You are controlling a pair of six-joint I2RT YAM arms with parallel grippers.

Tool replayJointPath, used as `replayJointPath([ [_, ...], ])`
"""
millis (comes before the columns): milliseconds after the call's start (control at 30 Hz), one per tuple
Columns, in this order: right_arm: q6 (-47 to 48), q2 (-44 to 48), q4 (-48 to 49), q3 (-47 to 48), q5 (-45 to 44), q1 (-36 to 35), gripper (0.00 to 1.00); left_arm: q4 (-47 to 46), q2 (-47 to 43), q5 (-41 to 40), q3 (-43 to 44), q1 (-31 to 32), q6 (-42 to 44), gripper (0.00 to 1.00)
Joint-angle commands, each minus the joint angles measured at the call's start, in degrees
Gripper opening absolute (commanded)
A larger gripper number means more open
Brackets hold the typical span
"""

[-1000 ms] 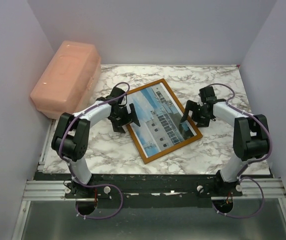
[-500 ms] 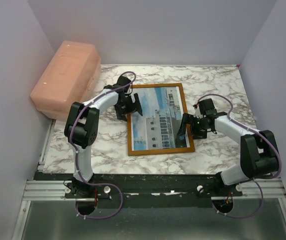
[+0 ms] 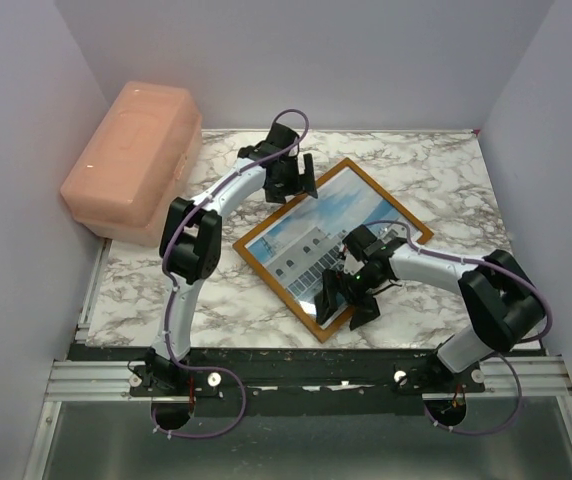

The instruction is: Put the photo into the frame

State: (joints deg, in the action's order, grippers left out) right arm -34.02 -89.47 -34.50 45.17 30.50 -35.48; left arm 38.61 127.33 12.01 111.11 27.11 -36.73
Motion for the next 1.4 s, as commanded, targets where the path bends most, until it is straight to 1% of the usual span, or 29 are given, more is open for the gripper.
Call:
replayJointPath([
  [0,-0.14,-2.25,4.61,2.98,-2.98,-0.07,1.00,11.54,-0.28,3.32,1.28,2.37,0.01,0.95],
  [167,0.48,-2.44,2.77,5.68,-2.80,-0.11,1.00,14.99,-1.05,-3.00,2.53,0.24,2.34,0.99],
  [367,1.22,-1.81,2.53,8.27,-1.32,-0.07,1.00,20.17,-0.04,-7.62,8.32,-1.51,5.85,0.98],
  [467,1.50,-1.56,1.30,11.19,-2.22,-0.09,1.00,19.59,-3.71,-8.13,5.48,-1.63,6.96,0.98],
  [567,2.58,-2.55,0.11,15.31,-2.56,0.23,1.00,17.48,-10.32,-7.16,-1.47,-1.63,6.95,0.98],
  [700,5.16,-5.63,-1.84,21.16,-1.77,3.42,1.00,12.81,-20.16,-4.52,-15.62,-1.72,5.10,0.98],
  [867,8.84,-10.32,-4.67,29.71,-1.77,12.20,1.00,7.50,-30.36,0.07,-32.77,-1.76,1.56,0.98],
  [1100,10.36,-18.72,-6.53,42.54,-8.11,24.30,1.00,-7.80,-43.64,9.92,-56.32,-1.80,-7.46,0.98],
  [1200,11.04,-23.69,-7.11,47.46,-11.88,28.66,1.00,-13.31,-46.96,12.28,-63.48,-1.72,-10.91,0.97],
  [1367,12.67,-31.84,-8.08,56.37,-16.64,32.53,1.00,-19.35,-48.75,15.00,-70.89,-1.71,-14.95,0.97],
])
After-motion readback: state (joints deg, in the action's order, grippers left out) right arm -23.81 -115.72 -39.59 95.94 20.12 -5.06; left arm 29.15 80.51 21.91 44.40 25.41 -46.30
